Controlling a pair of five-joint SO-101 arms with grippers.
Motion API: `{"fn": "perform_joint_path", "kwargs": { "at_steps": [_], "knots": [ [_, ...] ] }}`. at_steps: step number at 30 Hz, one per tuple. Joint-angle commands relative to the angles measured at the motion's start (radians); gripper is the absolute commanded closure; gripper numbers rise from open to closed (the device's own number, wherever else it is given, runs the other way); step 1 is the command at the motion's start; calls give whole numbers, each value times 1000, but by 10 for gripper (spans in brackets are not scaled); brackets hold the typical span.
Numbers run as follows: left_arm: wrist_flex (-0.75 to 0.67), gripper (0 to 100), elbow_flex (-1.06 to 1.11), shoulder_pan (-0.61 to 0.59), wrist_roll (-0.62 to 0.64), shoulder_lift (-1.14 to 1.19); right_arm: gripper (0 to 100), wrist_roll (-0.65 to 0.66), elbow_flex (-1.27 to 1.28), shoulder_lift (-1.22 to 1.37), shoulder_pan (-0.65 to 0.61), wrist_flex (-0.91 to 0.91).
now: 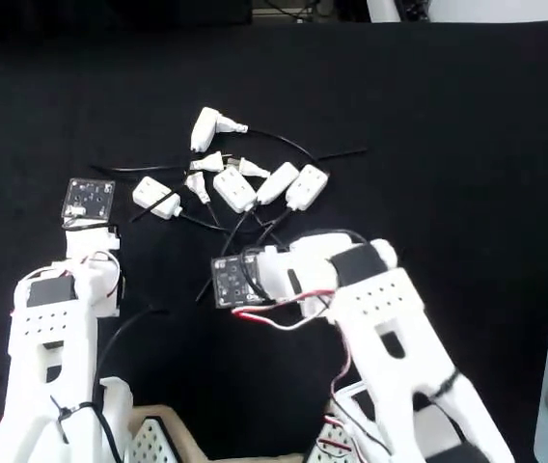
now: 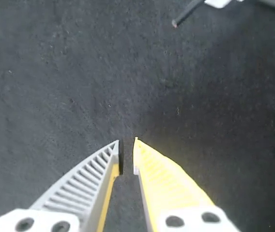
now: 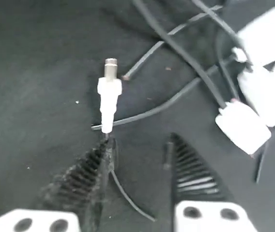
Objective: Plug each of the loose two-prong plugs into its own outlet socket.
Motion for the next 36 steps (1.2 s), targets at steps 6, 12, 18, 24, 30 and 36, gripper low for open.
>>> {"fn": "perform_joint_path", "kwargs": {
  "at_steps": [6, 12, 18, 24, 30, 36],
  "knots": [
    [-17, 934, -5, -8, 9, -21, 975, -813, -18, -119, 2, 71],
    [-17, 934, -4, -8, 9, -21, 881, -1425, -27, 30, -3, 64],
    [-17, 934, 1, -8, 9, -21, 787, -1873, -139, 252, -3, 78],
    [-44, 934, 18, -8, 8, -21, 825, -2010, -272, 381, -21, 126],
    [-44, 934, 18, -8, 6, -21, 825, -2047, -300, 469, -20, 112],
    [-44, 934, 18, -8, 5, -21, 825, -2047, -300, 572, -20, 86]
  ]
}}
